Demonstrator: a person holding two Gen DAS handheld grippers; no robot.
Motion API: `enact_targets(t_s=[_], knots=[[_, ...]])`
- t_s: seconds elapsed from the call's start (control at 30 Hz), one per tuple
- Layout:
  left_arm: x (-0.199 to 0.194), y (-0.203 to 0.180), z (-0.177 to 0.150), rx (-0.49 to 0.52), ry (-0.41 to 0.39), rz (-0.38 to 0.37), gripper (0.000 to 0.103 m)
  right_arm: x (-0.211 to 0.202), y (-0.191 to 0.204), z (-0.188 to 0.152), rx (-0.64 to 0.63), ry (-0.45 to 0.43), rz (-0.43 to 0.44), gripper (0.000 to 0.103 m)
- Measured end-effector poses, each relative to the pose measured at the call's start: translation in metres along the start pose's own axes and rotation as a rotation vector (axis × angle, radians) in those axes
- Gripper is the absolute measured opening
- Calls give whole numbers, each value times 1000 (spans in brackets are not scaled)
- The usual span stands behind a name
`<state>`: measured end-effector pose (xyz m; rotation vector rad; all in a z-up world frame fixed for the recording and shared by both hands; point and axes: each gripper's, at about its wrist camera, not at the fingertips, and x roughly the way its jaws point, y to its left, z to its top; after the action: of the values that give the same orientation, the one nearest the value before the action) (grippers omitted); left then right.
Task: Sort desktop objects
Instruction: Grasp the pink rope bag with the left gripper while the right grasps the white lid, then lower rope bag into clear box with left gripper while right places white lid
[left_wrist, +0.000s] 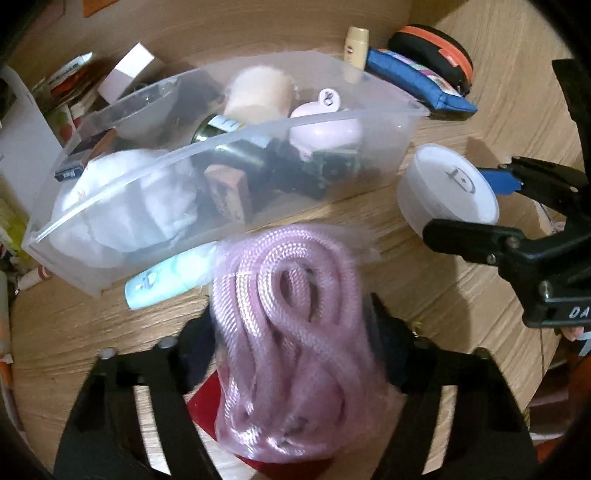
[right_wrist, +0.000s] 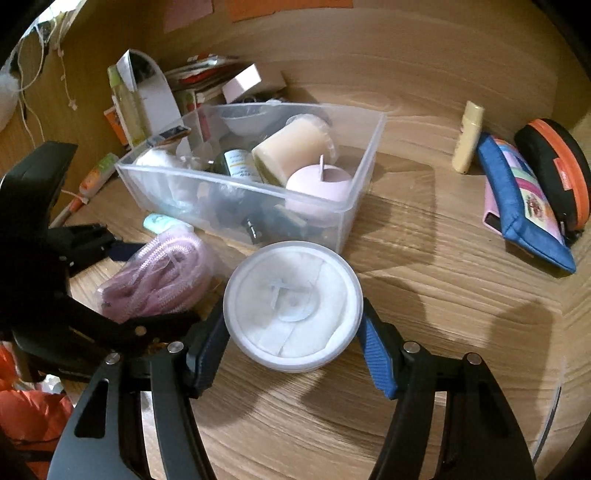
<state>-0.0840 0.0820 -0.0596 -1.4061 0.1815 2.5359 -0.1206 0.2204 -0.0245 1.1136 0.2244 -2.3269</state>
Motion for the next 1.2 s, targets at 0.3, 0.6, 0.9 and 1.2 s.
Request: enact_targets(t_s=[0.3, 0.6, 0.9, 1.2], knots=[[-27, 13, -5, -21, -83, 28, 62, -16, 0, 4, 8, -62, 3, 62], [-81, 41, 17, -135, -243, 13, 62, -37, 5, 26, -13, -147, -13, 62], [-119, 65, 59, -180, -395, 69, 62, -47, 6, 61, -17, -218, -35, 62], [-117, 89, 87, -222, -415, 43, 62, -38, 6, 92, 9, -245, 5, 62]])
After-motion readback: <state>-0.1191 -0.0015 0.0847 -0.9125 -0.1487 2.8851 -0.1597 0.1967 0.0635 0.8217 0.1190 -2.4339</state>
